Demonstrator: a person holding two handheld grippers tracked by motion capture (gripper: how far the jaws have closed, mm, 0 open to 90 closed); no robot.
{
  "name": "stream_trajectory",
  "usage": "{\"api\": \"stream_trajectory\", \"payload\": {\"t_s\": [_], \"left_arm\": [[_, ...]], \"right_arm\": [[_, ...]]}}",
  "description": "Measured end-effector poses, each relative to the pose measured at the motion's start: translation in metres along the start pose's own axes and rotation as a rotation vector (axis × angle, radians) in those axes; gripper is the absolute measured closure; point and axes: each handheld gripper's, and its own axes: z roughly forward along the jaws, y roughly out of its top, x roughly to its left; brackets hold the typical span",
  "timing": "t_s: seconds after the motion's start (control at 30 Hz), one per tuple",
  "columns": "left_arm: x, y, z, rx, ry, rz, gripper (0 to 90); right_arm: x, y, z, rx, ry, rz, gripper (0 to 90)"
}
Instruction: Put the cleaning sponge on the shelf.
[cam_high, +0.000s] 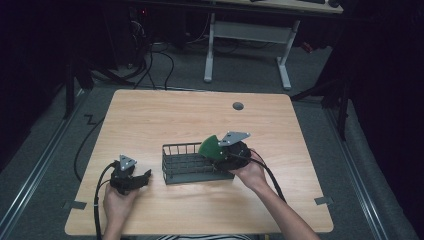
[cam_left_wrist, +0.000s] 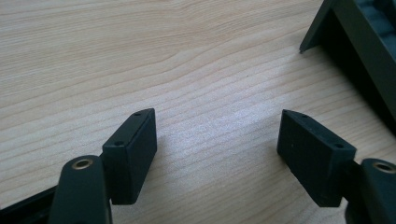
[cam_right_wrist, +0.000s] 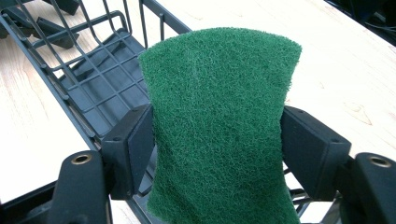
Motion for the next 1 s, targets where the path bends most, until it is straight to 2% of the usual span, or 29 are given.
{"api": "stream_trajectory", "payload": {"t_s": [0.03,0.1,0.3,0.37,0.4,0.43,0.53,0.57,0.77,0.8,0.93,1.0], "left_arm": [[0.000,0.000,0.000,0.000,0.000,0.000,29.0],[0.000,0.000,0.000,0.000,-0.001,0.000,29.0],[0.000,0.000,0.000,0.000,-0.003,0.001,28.9],[0.000,0.000,0.000,0.000,-0.003,0.001,28.9],[0.000,0.000,0.000,0.000,-0.004,0.000,28.9],[0.000,0.000,0.000,0.000,-0.004,0.000,28.9],[0.000,0.001,0.001,0.000,-0.004,0.000,28.9],[0.000,0.000,0.001,0.000,-0.004,0.000,28.9],[0.000,0.001,0.001,0.000,-0.003,0.000,28.9],[0.000,0.001,0.001,0.000,-0.003,0.000,29.0],[0.000,0.000,0.001,0.000,-0.002,0.000,29.1],[0.000,0.001,0.001,0.000,-0.002,0.000,29.2]], "right_arm": [[-0.002,-0.004,0.003,0.002,0.014,0.025,28.1],[-0.003,-0.006,0.004,-0.004,0.015,0.033,26.7],[0.001,-0.003,0.002,-0.013,-0.005,0.016,20.4],[0.000,-0.004,0.000,-0.024,0.008,0.031,18.1],[-0.004,-0.006,-0.002,-0.050,0.059,0.059,17.2],[-0.004,-0.006,-0.003,-0.054,0.064,0.064,17.2],[-0.006,-0.006,-0.005,-0.062,0.069,0.058,17.4],[-0.008,-0.007,-0.006,-0.076,0.089,0.071,18.3],[-0.008,-0.008,-0.011,-0.104,0.095,0.084,20.1],[-0.008,-0.008,-0.015,-0.133,0.104,0.097,22.5],[-0.009,-0.011,-0.020,-0.167,0.087,0.106,27.8],[-0.011,-0.015,-0.022,-0.160,0.076,0.115,28.0]]}}
